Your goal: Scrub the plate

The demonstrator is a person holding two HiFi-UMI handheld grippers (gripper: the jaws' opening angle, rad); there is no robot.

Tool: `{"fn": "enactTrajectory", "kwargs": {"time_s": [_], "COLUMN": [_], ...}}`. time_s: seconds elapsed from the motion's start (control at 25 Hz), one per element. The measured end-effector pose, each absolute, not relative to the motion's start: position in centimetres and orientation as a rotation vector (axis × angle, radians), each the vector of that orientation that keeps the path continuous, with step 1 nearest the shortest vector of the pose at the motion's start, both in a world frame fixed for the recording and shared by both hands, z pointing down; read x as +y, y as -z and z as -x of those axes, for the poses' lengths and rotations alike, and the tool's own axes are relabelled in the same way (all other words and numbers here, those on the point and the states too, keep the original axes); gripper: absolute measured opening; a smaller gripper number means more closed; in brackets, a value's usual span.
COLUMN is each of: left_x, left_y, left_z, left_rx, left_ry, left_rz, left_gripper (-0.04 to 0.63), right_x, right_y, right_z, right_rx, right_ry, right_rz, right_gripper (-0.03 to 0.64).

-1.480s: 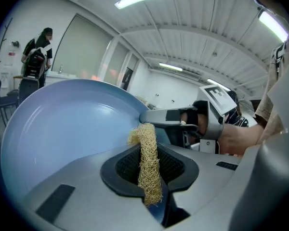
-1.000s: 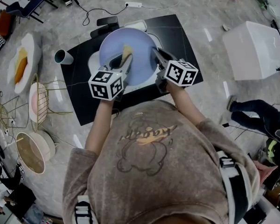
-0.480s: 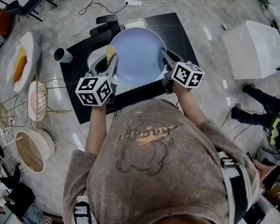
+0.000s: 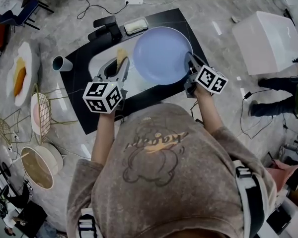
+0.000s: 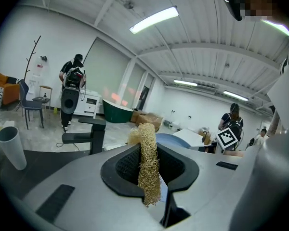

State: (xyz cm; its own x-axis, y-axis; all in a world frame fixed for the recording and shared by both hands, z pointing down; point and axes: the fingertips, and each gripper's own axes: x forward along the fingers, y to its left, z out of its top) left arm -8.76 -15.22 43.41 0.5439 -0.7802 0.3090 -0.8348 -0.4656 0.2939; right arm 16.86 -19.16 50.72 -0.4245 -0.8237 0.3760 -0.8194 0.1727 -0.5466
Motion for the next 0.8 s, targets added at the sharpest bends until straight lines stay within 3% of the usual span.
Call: {"fn": "enactTrajectory", "kwargs": {"time_s": [0.8], "left_x": [-15.0], "left_y": [-44.5], "left_z": [0.1], "left_rx": [-1.044], "left_ry": [-0.273], "left_rz": [-2.492], "left_gripper": [0.078], "right_x": [-12.7], "right_y": [-60.9], "right_z": [-28.9], "right_rx": [1.957], "right_ry": [1.355], "right_rz": [1.993], "right_gripper": [0.041]}}
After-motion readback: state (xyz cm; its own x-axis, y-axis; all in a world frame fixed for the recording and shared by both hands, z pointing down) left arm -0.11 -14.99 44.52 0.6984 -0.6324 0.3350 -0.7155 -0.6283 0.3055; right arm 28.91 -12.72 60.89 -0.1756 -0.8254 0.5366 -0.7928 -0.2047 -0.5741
